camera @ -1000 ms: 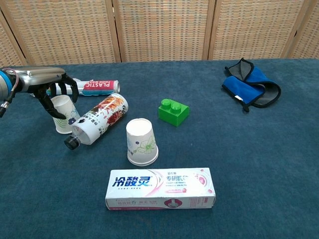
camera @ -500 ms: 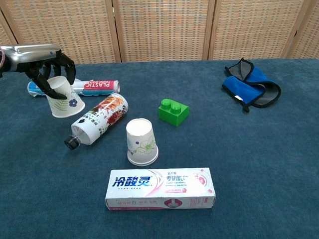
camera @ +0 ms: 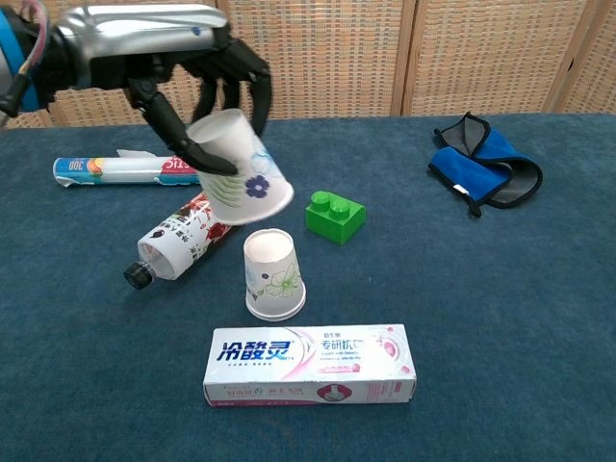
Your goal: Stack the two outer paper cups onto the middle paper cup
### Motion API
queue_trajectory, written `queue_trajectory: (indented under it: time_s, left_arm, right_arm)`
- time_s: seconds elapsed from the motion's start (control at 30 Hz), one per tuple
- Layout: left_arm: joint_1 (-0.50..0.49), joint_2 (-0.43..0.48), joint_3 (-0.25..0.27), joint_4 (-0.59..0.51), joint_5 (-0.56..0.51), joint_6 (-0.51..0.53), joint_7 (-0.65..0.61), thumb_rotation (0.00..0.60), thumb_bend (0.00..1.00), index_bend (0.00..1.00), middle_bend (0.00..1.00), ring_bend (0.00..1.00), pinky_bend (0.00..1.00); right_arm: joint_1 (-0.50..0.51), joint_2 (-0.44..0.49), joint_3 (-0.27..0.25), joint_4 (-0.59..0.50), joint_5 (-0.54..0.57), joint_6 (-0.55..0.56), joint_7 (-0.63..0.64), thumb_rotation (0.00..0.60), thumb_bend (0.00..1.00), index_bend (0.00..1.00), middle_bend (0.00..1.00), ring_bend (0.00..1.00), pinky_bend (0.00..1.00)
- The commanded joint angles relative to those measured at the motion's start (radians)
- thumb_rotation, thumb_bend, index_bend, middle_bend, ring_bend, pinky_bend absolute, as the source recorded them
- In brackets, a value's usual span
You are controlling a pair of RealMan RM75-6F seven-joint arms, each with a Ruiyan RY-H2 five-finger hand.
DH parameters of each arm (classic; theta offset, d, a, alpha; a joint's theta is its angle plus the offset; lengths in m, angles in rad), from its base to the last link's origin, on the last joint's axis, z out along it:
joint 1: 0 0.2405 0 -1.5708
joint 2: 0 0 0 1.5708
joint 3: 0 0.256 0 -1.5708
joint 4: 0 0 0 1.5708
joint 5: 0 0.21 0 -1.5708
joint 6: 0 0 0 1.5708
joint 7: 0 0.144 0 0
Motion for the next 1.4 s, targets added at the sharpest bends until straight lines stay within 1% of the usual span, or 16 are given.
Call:
queue_trajectory:
  time_s: [0.03, 0.27, 0.47, 0.63, 0.93, 1.2, 1.3, 1.37, 1.4]
  left_arm:
    - [-0.048, -0.065, 0.005, 0.005, -0.038, -0.028, 0.069, 0.6, 0.25, 0.54, 0.46, 0.5, 0.57]
    - [-0.08, -0.107, 0.021, 0.032, -0.085, -0.037, 0.168, 0.6, 0.25, 0.54, 0.46, 0.5, 0.57]
    - [-0.098, -0.101, 0.022, 0.046, -0.152, -0.047, 0.216, 0.6, 0.26, 0.54, 0.46, 0.5, 0.57]
    - [-0.108, -0.083, 0.019, 0.05, -0.192, -0.049, 0.235, 0.6, 0.26, 0.54, 0.46, 0.5, 0.57]
    - [-0.125, -0.102, 0.042, 0.068, -0.234, -0.047, 0.267, 0.6, 0.26, 0.54, 0.46, 0.5, 0.55]
    - [-0.134, -0.122, 0.063, 0.083, -0.239, -0.043, 0.273, 0.6, 0.26, 0.53, 0.45, 0.5, 0.54]
    - [-0.138, -0.127, 0.073, 0.086, -0.244, -0.052, 0.271, 0.6, 0.24, 0.47, 0.4, 0.46, 0.5]
    - [-0.142, -0.125, 0.08, 0.085, -0.253, -0.067, 0.268, 0.6, 0.17, 0.36, 0.28, 0.35, 0.41]
    - [-0.145, -0.121, 0.084, 0.083, -0.259, -0.078, 0.267, 0.6, 0.11, 0.27, 0.18, 0.24, 0.32]
  right_arm:
    - [-0.004, 0.001, 0.004, 0.002, 0.002, 0.001, 0.004, 0.6, 0.0, 0.06, 0.05, 0.03, 0.07]
    - [-0.014, 0.006, 0.016, 0.008, 0.01, 0.002, 0.02, 0.6, 0.0, 0.06, 0.05, 0.03, 0.07]
    - [-0.021, 0.008, 0.025, 0.011, 0.014, 0.0, 0.027, 0.6, 0.0, 0.06, 0.05, 0.04, 0.07]
    - [-0.023, 0.008, 0.03, 0.011, 0.016, -0.006, 0.026, 0.6, 0.0, 0.06, 0.05, 0.04, 0.07]
    - [-0.025, 0.006, 0.037, 0.007, 0.011, -0.013, 0.02, 0.6, 0.0, 0.06, 0.05, 0.04, 0.07]
    - [-0.028, 0.009, 0.042, 0.007, 0.01, -0.018, 0.024, 0.6, 0.0, 0.06, 0.05, 0.04, 0.07]
    - [-0.029, 0.01, 0.043, 0.006, 0.009, -0.019, 0.025, 0.6, 0.0, 0.06, 0.05, 0.04, 0.07]
    - [-0.029, 0.01, 0.044, 0.006, 0.009, -0.019, 0.025, 0.6, 0.0, 0.06, 0.05, 0.05, 0.07]
    - [-0.03, 0.01, 0.045, 0.005, 0.01, -0.019, 0.026, 0.6, 0.0, 0.06, 0.05, 0.05, 0.07]
